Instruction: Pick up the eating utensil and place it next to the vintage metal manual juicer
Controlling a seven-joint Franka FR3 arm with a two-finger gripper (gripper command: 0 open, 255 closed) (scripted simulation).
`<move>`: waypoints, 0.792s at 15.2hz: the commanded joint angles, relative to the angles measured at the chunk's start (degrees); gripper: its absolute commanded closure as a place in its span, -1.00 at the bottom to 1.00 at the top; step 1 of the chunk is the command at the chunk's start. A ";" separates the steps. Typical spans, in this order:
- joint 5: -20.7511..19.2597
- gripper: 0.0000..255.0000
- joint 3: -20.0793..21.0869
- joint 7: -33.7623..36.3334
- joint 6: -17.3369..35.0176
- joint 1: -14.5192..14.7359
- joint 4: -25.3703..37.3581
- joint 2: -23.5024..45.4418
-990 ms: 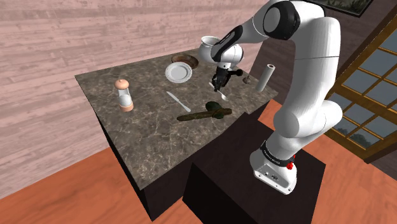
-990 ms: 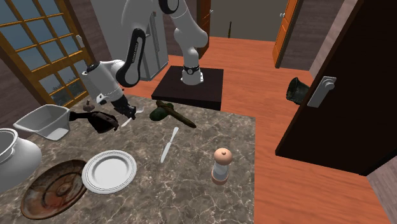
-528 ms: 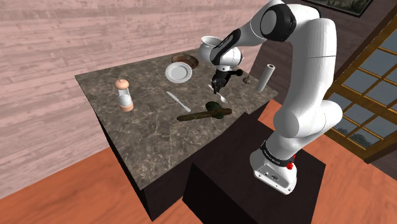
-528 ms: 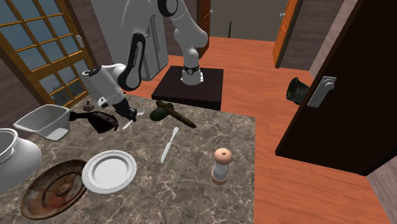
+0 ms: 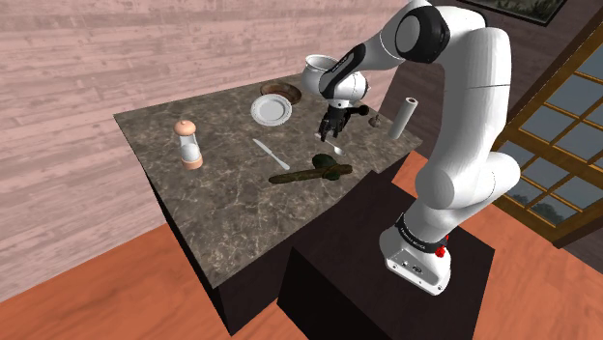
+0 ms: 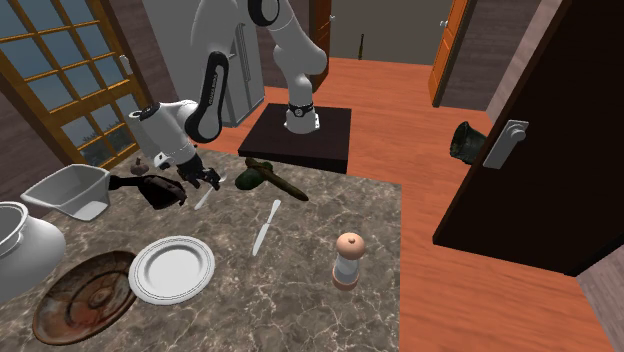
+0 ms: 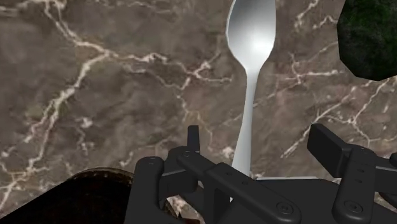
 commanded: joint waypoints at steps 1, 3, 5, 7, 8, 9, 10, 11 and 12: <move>0.00 -1.00 0.00 0.00 0.00 0.00 0.00 0.00; -0.46 -1.00 -0.34 0.29 -3.06 0.00 0.66 -2.40; -0.85 -1.00 -0.62 0.54 -5.89 -0.02 1.52 -4.37; -0.85 -1.00 -0.62 0.55 -5.88 -0.03 1.51 -4.37; -0.85 -1.00 -0.62 0.55 -5.89 -0.03 1.52 -4.37; -0.85 -1.00 -0.62 0.55 -5.89 -0.03 1.52 -4.37; -0.85 -1.00 -0.62 0.55 -5.89 -0.03 1.52 -4.37; -0.85 -1.00 -0.62 0.55 -5.89 -0.03 1.52 -4.37; -0.85 -1.00 -0.62 0.55 -5.89 -0.03 1.52 -4.37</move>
